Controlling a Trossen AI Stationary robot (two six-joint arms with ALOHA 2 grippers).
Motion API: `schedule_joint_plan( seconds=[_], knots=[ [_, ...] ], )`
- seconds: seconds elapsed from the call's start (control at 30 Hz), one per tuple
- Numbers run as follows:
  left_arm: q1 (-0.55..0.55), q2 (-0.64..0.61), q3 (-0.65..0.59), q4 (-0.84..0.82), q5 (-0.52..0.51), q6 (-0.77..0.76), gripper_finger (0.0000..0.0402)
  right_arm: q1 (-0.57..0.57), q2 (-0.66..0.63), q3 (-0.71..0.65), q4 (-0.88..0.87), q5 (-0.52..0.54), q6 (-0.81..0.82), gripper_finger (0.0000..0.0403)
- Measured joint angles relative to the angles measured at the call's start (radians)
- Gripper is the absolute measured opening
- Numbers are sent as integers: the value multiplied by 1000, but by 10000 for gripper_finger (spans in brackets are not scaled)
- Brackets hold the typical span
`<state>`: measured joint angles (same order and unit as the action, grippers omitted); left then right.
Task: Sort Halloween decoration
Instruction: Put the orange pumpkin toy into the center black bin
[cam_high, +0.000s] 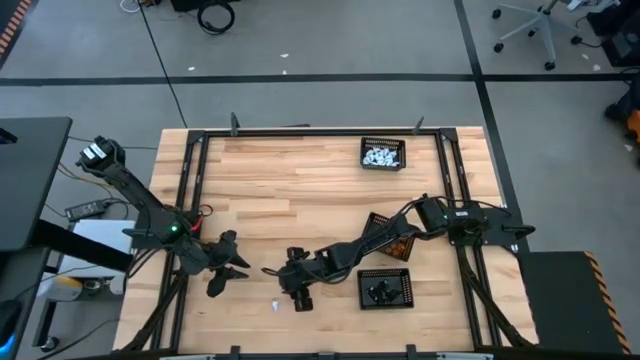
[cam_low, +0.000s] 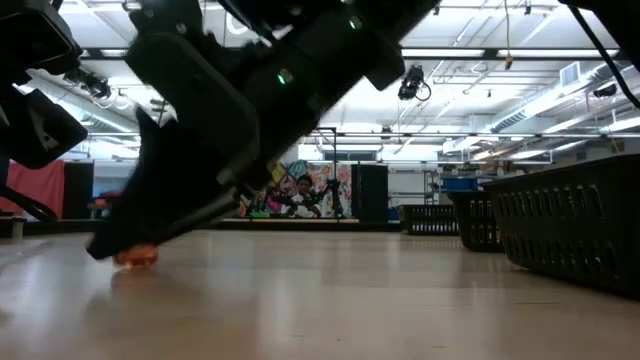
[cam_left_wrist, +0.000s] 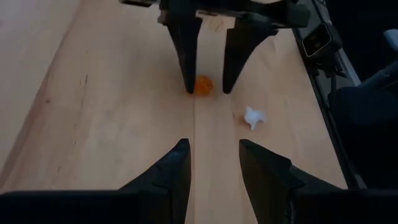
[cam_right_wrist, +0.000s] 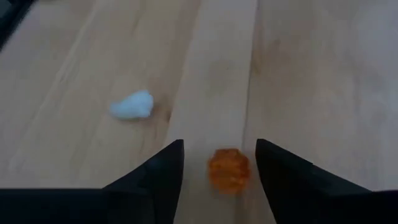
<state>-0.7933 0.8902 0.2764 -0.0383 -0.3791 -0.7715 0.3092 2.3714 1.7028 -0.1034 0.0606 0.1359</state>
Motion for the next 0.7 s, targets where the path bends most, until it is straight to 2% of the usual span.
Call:
schedule_joint_plan(
  seconds=[0.27,0.7],
  knots=[
    [0,0,0,-2,-1,-1,143,-5,-3,-59,66,-2,33,189],
    [0,0,0,-11,-1,0,143,-5,-3,-61,84,-7,47,144]
  ],
)
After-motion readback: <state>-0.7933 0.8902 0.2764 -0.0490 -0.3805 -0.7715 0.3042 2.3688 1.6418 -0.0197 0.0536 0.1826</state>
